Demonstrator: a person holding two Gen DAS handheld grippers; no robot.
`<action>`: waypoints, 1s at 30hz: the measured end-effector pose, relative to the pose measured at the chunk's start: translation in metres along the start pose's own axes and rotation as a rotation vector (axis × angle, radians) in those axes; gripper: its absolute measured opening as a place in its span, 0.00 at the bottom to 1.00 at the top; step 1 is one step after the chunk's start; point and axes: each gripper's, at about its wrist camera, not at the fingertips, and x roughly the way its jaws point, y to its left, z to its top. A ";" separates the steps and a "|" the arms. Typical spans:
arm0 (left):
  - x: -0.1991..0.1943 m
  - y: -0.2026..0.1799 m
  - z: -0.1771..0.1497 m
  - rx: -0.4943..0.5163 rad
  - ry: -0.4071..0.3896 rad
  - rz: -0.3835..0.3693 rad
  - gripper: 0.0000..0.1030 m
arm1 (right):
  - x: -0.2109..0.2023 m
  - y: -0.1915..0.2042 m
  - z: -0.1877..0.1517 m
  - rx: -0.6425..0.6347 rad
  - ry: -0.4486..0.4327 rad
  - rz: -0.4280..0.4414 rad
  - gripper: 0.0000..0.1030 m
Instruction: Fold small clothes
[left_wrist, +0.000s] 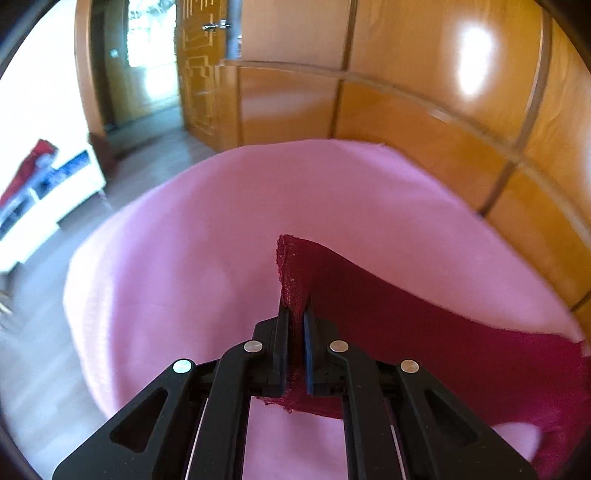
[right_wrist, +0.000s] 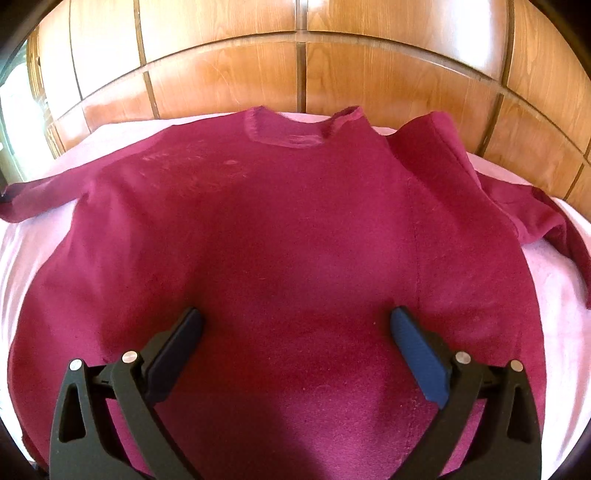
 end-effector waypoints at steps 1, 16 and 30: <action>0.008 0.001 -0.001 -0.004 0.028 0.012 0.05 | 0.000 0.001 0.000 -0.003 0.000 -0.004 0.98; -0.102 -0.100 -0.115 0.257 0.171 -0.697 0.21 | 0.000 -0.001 -0.001 0.005 -0.008 0.008 0.98; -0.128 -0.143 -0.237 0.414 0.352 -0.854 0.03 | -0.005 -0.004 0.001 0.006 -0.004 0.027 0.97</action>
